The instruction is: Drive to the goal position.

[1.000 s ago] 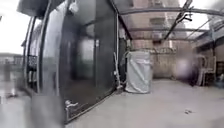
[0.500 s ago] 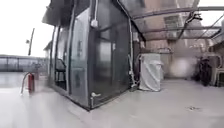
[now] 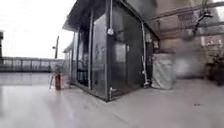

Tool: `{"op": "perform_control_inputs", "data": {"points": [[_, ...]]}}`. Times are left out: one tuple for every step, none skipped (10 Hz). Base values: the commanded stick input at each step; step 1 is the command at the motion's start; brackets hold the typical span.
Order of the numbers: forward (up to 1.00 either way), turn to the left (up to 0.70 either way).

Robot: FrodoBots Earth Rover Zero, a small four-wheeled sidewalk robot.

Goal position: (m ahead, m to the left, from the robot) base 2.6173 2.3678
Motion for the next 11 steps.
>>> {"op": "perform_control_inputs", "data": {"points": [[-0.70,-0.27],[-0.48,-0.33],[0.70,-0.27],[0.70,-0.19],[0.70,0.00],[0.70,0.00],[0.70,0.08],[0.70,0.27],[0.70,0.27],[0.70,0.27],[0.70,0.27]]}}
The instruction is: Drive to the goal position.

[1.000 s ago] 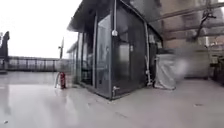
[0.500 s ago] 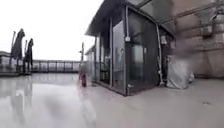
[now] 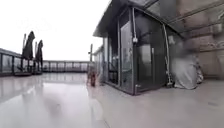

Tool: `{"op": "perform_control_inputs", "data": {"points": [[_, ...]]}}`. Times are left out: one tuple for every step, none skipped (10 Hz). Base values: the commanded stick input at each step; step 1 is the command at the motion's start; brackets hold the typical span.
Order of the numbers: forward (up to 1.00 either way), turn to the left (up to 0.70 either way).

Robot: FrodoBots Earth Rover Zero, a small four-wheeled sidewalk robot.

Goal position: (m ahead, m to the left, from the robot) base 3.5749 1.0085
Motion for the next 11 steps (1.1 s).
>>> {"op": "perform_control_inputs", "data": {"points": [[0.70,0.27],[0.70,0.27],[0.70,0.27],[0.70,0.27],[0.70,0.27],[0.70,0.27],[0.70,0.27],[0.70,0.13],[0.70,0.00],[0.70,0.00],[0.70,0.00]]}}
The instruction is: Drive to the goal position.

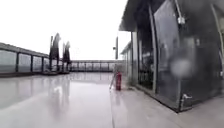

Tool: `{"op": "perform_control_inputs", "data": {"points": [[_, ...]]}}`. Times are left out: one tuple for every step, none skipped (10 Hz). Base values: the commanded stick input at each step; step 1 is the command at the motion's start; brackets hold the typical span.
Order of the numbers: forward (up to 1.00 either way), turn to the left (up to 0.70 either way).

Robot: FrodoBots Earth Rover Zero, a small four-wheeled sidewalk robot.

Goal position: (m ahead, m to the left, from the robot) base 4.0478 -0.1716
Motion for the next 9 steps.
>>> {"op": "perform_control_inputs", "data": {"points": [[0.70,0.00],[0.70,0.00],[0.70,0.00],[0.70,0.00],[0.70,0.00],[0.70,0.00],[0.70,0.00],[0.70,0.00],[0.70,0.00]]}}
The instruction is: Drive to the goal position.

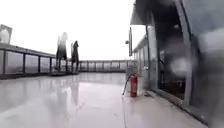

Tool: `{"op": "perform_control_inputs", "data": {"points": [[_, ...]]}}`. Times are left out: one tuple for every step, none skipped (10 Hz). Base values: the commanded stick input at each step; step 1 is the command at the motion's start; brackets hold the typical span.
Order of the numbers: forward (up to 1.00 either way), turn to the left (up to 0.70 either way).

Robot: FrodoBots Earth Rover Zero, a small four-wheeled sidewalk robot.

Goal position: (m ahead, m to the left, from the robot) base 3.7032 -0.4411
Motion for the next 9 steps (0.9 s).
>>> {"op": "perform_control_inputs", "data": {"points": [[0.70,0.00],[0.70,0.00],[0.70,0.00],[0.70,0.00],[0.70,0.00],[0.70,0.15],[0.70,0.27],[0.70,0.27],[0.70,0.27]]}}
